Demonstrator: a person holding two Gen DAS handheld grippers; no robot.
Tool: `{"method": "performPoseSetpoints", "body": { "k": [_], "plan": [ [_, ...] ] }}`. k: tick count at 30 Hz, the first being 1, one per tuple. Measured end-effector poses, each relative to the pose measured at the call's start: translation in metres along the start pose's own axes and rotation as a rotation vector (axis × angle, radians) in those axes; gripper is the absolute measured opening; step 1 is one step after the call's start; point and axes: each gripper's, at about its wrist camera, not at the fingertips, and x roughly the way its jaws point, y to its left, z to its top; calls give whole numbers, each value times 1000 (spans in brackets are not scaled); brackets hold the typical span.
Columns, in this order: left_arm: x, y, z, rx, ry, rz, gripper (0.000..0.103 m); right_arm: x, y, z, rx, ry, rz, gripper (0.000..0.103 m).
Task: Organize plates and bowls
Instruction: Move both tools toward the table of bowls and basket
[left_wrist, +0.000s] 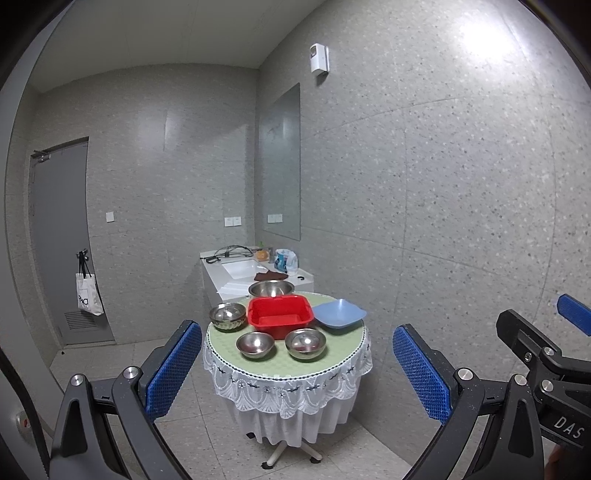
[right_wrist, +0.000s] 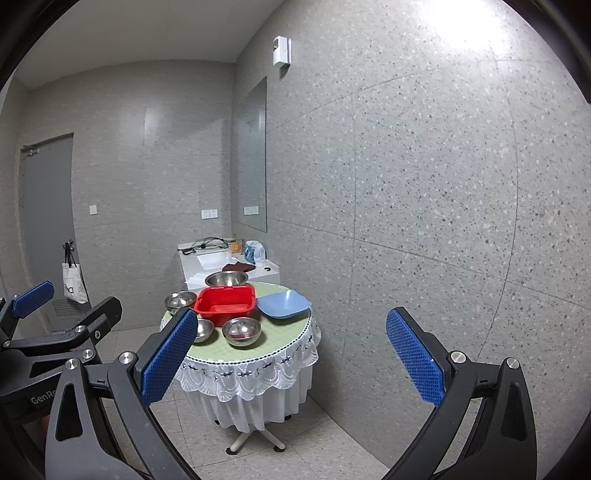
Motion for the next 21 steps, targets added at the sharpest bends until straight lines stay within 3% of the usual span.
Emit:
{"method": "performPoseSetpoints", "body": {
  "k": [21],
  "plan": [
    [21, 7, -1, 6, 0, -28, 102, 11, -2, -1, 4, 5, -26, 103]
  ]
}}
